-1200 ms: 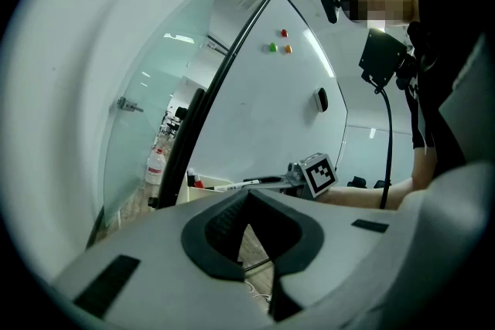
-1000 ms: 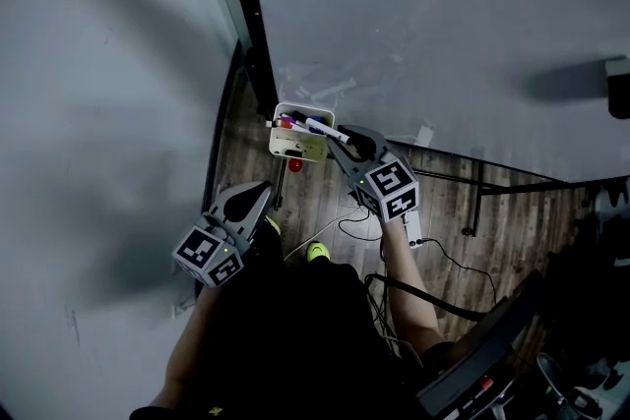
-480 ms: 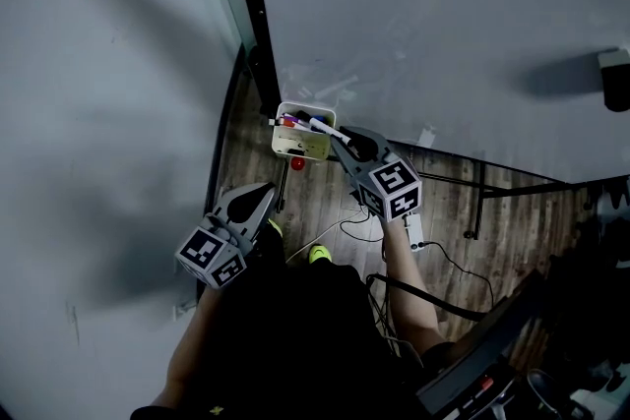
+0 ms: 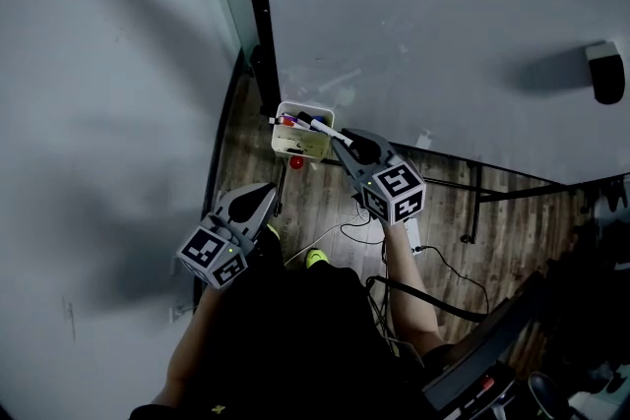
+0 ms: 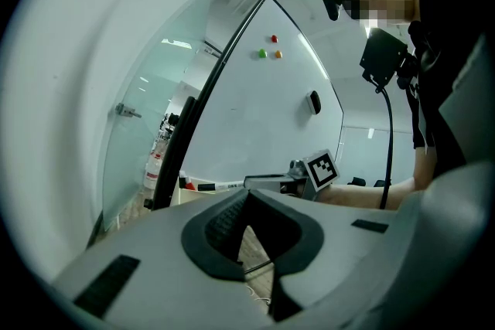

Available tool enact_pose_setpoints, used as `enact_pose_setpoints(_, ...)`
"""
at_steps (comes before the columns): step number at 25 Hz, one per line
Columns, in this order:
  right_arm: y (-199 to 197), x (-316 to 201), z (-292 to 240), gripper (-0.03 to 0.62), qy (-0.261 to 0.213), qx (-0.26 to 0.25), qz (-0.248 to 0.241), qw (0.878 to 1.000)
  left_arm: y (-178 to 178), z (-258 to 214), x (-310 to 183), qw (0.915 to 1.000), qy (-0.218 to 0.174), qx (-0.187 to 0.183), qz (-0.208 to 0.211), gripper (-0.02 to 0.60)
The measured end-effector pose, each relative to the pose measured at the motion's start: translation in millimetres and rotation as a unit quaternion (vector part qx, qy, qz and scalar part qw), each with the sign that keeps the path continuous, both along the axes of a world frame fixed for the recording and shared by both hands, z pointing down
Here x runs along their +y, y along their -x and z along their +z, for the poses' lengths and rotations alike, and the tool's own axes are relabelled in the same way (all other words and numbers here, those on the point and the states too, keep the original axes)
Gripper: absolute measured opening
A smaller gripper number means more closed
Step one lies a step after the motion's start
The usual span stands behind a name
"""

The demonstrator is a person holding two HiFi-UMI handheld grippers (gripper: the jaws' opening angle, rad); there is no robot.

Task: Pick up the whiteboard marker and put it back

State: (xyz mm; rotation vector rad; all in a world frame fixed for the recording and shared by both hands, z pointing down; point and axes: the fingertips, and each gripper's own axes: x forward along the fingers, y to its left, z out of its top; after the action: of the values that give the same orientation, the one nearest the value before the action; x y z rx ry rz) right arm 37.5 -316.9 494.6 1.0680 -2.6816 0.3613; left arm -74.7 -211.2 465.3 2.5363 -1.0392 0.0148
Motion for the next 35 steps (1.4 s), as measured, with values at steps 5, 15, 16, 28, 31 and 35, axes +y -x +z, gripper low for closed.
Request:
enact_pose_setpoints(5,-4,6,-13,0.078,-0.01,-0.008,0.004,1.0,-7,2,5,1.0,-0.003,-0.004,0.008,0.023)
enact_pose_setpoints(15,-15,27,-43,0.078,-0.016,-0.041,0.005,0.999,-22,-1,9,0.9997,-0.007,-0.012,0.022,0.021)
enact_pose_setpoints(16,-17,29,-45,0.078,-0.016,-0.043,0.006,0.999,-23,-1,8,0.9996,-0.006,-0.013,0.023,0.021)
enact_pose_setpoints(28,-30,49,-71,0.078,-0.026,-0.065,0.006,0.998,-39,-1,9,0.9995,-0.017,-0.002,0.026,0.02)
enact_pose_setpoints(31,-31,55,-76,0.078,-0.03,-0.065,0.004,0.997,-42,-3,10,0.9994,-0.024,-0.008,0.024,0.02)
enact_pose_setpoints(35,-35,60,-83,0.078,-0.037,-0.062,0.004,0.997,-47,-10,10,0.9992,-0.032,0.01,0.023,0.02)
